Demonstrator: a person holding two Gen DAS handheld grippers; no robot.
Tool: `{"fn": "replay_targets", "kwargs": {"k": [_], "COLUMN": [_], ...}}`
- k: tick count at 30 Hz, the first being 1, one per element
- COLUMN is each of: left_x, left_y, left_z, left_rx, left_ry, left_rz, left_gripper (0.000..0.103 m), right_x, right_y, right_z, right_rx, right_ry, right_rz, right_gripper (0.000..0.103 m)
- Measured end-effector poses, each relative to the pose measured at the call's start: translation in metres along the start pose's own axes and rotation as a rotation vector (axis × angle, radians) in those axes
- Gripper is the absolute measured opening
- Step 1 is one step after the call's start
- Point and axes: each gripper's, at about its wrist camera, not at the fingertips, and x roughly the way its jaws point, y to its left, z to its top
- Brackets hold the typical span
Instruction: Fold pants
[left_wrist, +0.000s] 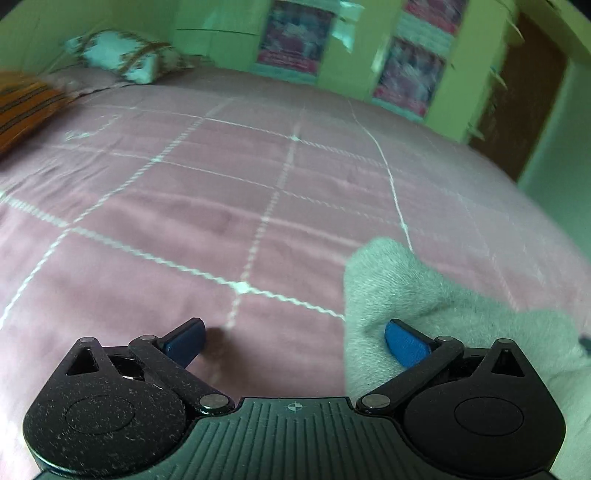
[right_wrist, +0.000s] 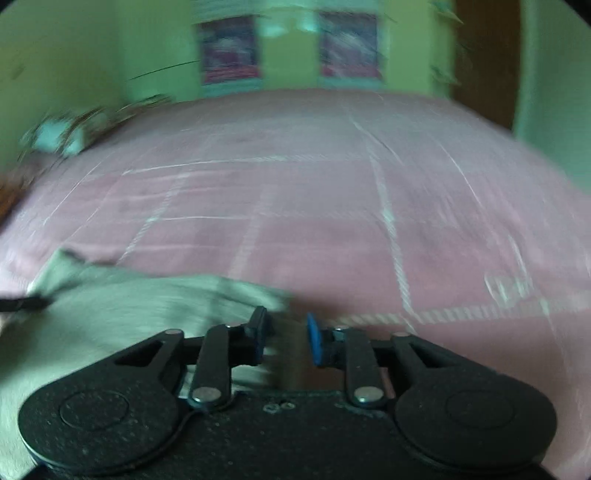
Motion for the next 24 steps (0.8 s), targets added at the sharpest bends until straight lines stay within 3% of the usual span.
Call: {"fn": "replay_targets", "kwargs": {"k": [3, 6, 8, 10, 11, 14, 17, 24], "left_x": [-0.019, -0.034, -0.039, -0.044, -0.042, -0.04, -0.038, -0.021], "left_y": [0.021, 0.039, 0.047, 0.049, 0.048, 0.047, 0.042, 0.02], "left_z": [-0.006, -0.017, -0.026, -0.037, -0.041, -0.052, -0.054, -0.05], "left_rx": [-0.085, -0.153, -0.214, -0.251, -0.26, -0.297, -0.318, -0.263], "left_ry": [-0.006, 0.015, 0.039, 0.066, 0.085, 0.12, 0.149, 0.179], "left_rz": [-0.045, -0.121, -0.21, -0.303, -0.327, -0.386, -0.436, -0.421], "left_gripper": [0.103, 0.103, 0.103, 0.103, 0.103, 0.103, 0.103, 0.103], "right_x": [-0.028, -0.045, -0.051, -0.058, -0.059, -0.046, -0.029, -0.026], "right_y": [-0.023, -0.047, -0.057, -0.064, -0.068, -0.074, -0.08, -0.075], "right_z": [-0.007, -0.02, -0.029, -0.038, -0.042, -0.048, -0.056, -0.061], "right_rx": [0.064, 0.163, 0.213, 0.287, 0.336, 0.456, 0.514, 0.524], "right_ry": [-0.064, -0.044, -0.035, -0.037, -0.036, 0.036, 0.112, 0.139], "right_rz": [0.084, 0.182, 0.227, 0.313, 0.357, 0.421, 0.466, 0.5], "right_gripper": [0.019, 0.041, 0.06, 0.07, 0.079, 0.095, 0.097, 0.097]}}
